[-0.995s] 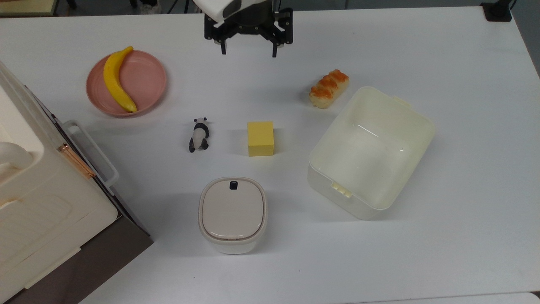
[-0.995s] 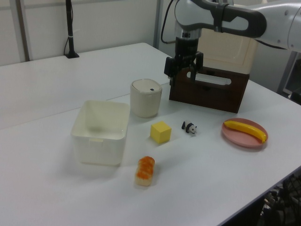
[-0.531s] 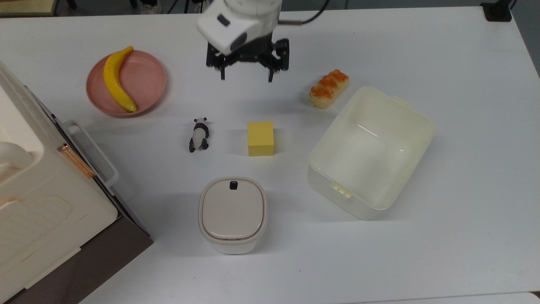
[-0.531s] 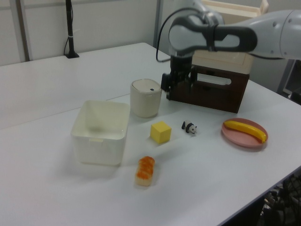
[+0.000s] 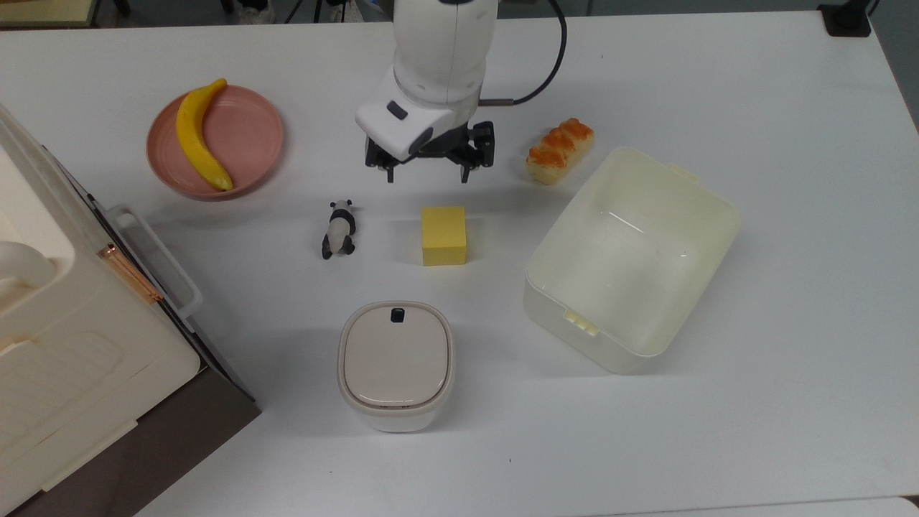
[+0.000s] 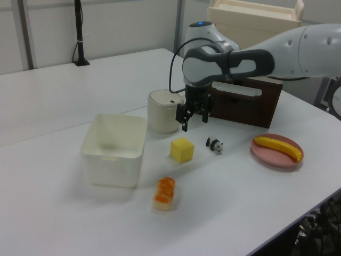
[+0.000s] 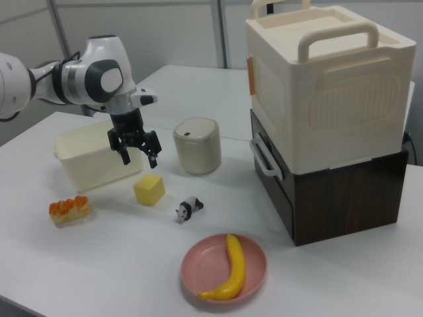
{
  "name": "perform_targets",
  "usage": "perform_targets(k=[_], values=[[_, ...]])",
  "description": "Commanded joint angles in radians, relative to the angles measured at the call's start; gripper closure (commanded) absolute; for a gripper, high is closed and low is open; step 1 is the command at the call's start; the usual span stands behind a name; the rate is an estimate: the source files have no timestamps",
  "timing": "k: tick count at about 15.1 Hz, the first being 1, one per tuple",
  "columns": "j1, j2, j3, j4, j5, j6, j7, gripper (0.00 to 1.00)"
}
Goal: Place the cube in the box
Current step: 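Lower the open gripper over the yellow sponge cube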
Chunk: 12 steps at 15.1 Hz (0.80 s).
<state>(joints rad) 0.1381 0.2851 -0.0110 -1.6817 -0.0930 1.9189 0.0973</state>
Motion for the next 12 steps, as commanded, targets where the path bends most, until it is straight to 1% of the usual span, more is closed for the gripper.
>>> perform_targets(k=[1,5,12], values=[[0.024,0.023,-0.004,-0.019,-0.013,0.048,-0.016,0.0],[0.034,0.091,-0.004,-0.019,-0.013,0.117,-0.014,0.0],[0.037,0.163,-0.006,-0.018,-0.019,0.189,-0.016,0.0]])
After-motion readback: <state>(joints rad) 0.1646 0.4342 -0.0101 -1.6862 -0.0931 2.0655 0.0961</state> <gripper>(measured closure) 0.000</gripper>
